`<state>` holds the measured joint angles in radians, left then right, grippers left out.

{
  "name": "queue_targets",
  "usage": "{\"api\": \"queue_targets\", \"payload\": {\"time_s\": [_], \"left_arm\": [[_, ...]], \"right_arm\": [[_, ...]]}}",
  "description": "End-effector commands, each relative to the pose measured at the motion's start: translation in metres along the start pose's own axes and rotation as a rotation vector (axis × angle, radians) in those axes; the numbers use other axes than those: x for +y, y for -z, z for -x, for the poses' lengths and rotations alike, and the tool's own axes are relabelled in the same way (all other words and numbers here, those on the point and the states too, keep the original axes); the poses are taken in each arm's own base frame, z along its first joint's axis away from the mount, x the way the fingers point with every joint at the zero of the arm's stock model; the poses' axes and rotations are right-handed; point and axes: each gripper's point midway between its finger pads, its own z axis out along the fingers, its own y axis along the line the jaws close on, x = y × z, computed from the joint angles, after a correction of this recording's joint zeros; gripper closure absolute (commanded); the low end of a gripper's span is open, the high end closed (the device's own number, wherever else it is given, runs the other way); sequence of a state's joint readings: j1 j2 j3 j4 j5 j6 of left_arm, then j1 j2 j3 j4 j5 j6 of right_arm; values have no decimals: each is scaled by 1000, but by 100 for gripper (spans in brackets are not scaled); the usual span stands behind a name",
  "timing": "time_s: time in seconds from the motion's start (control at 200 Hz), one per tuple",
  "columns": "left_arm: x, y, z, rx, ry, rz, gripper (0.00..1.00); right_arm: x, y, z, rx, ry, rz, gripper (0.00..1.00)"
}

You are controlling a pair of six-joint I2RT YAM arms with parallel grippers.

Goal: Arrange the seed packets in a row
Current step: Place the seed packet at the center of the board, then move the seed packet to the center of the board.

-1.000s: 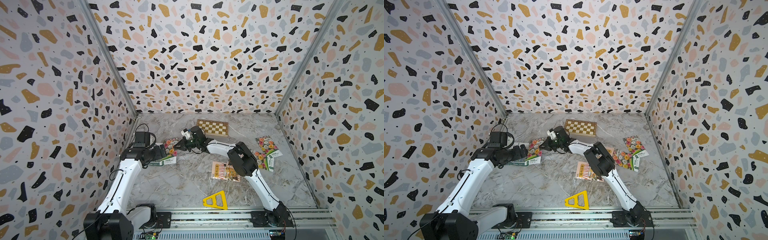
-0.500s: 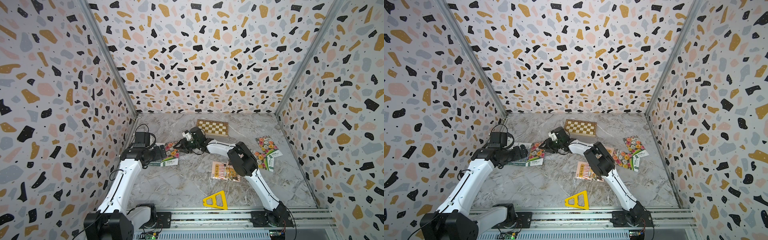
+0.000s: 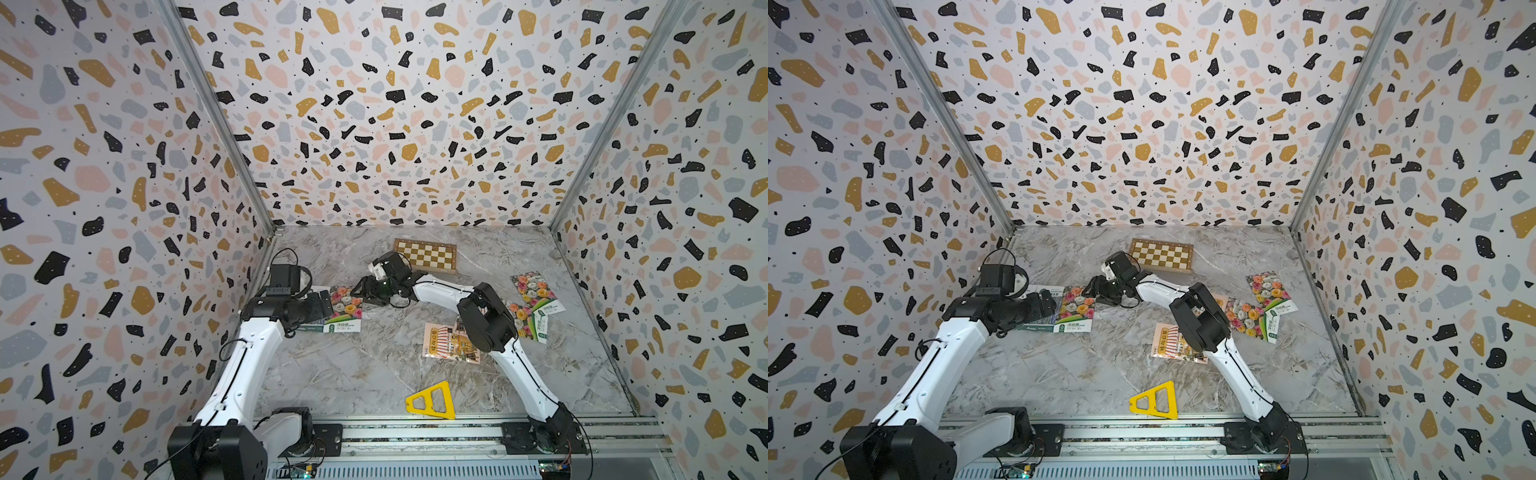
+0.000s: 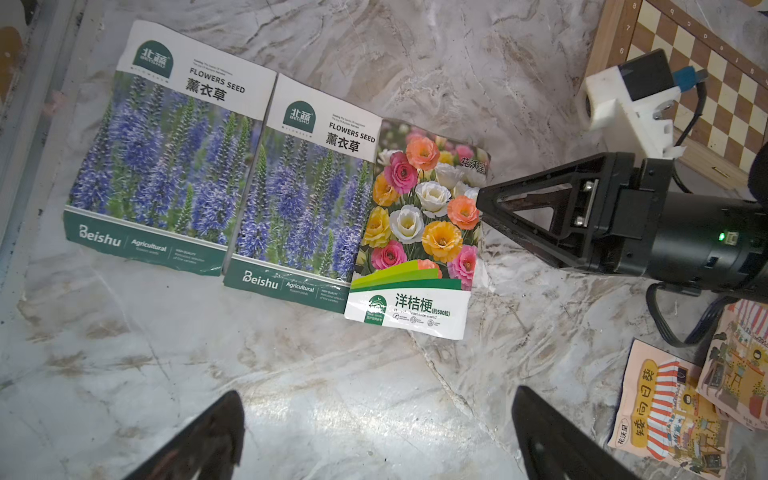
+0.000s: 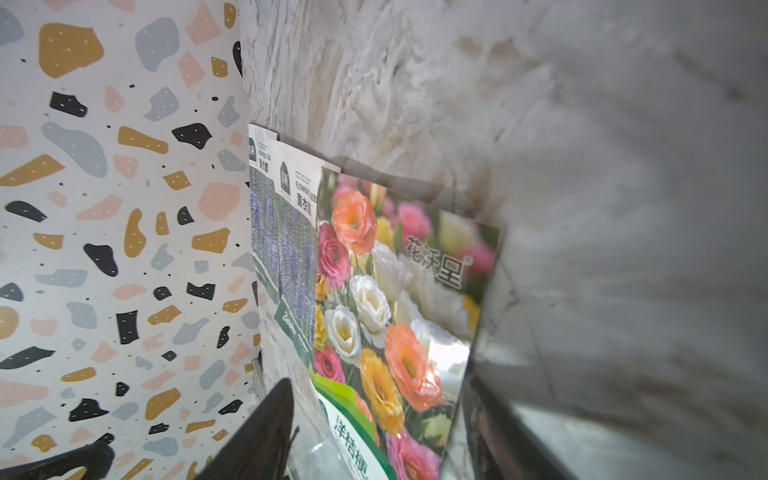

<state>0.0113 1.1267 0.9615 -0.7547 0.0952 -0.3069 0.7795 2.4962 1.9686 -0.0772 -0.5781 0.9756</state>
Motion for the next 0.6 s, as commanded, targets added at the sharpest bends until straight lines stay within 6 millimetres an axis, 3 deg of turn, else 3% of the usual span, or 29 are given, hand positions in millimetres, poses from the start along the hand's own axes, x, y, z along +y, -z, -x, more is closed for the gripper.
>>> {"api": "queue_targets", "payload": {"time_s": [0.0,0.145,0.26,0.42,0.596], "left_arm": [[-1,3,3,-26,1,-14,1],[-5,2,1,-17,-1,-38,1],[-10,2,-1,-9,-20,-69,1],[-21,-2,-4,-6,-28,-146,1],[-34,-6,-6,29,-24,-222,1]], "right_arm": [[25,38,10,-61,91,-72,34],[41,86,14,-144,206,-125,31],[24,140,14,-225,239,-186,29],[-33,229,12,-348,189,-294,26],[-116,319,1,-451,78,-412,25]]}}
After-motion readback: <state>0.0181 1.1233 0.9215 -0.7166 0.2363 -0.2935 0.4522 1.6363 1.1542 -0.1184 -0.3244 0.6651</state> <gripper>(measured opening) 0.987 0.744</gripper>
